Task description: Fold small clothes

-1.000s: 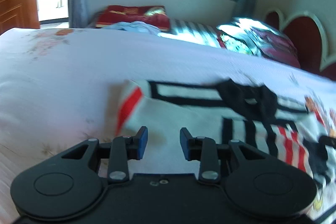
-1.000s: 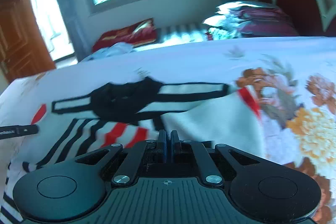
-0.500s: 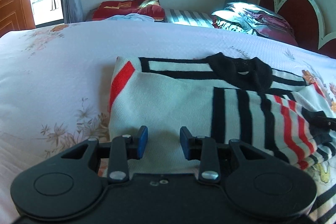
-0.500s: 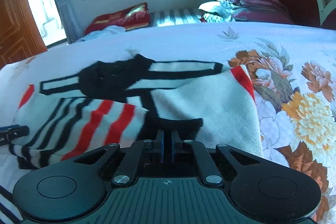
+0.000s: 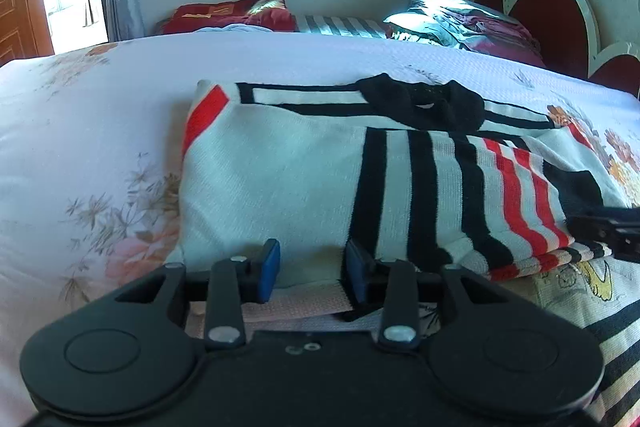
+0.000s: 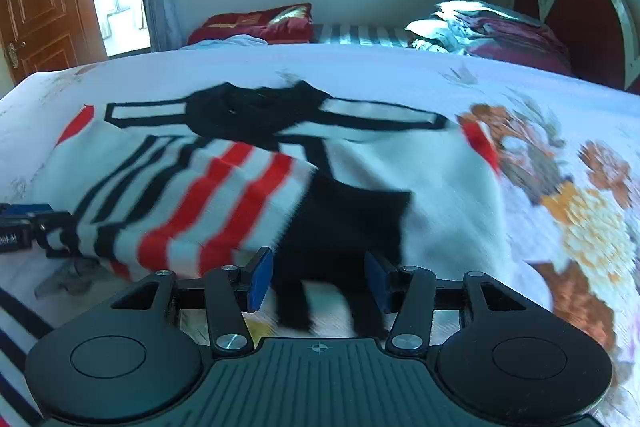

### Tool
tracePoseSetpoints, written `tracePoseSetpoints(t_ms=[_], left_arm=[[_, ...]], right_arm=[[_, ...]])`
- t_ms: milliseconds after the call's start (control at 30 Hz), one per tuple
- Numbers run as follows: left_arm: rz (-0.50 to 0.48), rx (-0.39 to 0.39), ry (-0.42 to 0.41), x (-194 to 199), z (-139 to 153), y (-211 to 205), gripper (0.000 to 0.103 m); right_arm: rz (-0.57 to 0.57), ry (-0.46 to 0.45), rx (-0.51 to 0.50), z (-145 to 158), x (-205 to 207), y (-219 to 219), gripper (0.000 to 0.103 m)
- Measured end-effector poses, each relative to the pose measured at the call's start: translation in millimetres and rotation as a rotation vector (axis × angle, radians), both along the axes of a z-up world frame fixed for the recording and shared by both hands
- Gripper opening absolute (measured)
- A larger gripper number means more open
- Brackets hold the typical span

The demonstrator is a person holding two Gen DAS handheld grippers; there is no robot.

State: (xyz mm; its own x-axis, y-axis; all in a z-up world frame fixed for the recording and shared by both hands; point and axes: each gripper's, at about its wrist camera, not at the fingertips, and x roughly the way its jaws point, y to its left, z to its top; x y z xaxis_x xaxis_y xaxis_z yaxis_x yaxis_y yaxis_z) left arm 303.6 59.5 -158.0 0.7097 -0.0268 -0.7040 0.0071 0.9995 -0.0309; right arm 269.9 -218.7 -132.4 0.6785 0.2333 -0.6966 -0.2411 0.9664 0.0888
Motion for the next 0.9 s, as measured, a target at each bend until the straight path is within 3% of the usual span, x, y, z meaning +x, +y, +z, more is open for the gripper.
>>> tracePoseSetpoints(t_ms=[67,200,367,567,667,733,900], left_arm=[[0.010,0.015,0.006,-0.8,2.7,-1.6,0.037],[0.037,0.032,-0.001,-10.3,12.8,-7.5,0.035],[0.014,0.062,-0.026,-32.3,23.9,-23.9,0.035],[-0.032,0.037,-0.009,-64.5,28.9,-46.3,0.035],[-0.077,0.029,0.011,-81.7,25.6,-57.0,0.035],[-0.108,0.035,0.024,-92.2,19.9,-61.9,0.035],[-0.135,0.074,0.071,-116.2,-0.8,-55.8,0.038]], right_arm=[[-0.025,0.012,-0.033,-3.6,-2.1,-12.2,0.050],[-0.024,0.008,0.030,5.8,-12.7,-30.3,0.050],[0.060,-0.013,0.082,20.6,-32.9,-20.3,0.050],[0.153,0.010,0.125,20.9,-59.0,4.6,0.050],[0.182,0.025,0.131,18.7,-73.5,14.1,0.049],[0.202,0.037,0.128,16.8,-83.9,19.8,0.041],[0.235,0.065,0.066,3.3,-110.7,29.3,0.041]])
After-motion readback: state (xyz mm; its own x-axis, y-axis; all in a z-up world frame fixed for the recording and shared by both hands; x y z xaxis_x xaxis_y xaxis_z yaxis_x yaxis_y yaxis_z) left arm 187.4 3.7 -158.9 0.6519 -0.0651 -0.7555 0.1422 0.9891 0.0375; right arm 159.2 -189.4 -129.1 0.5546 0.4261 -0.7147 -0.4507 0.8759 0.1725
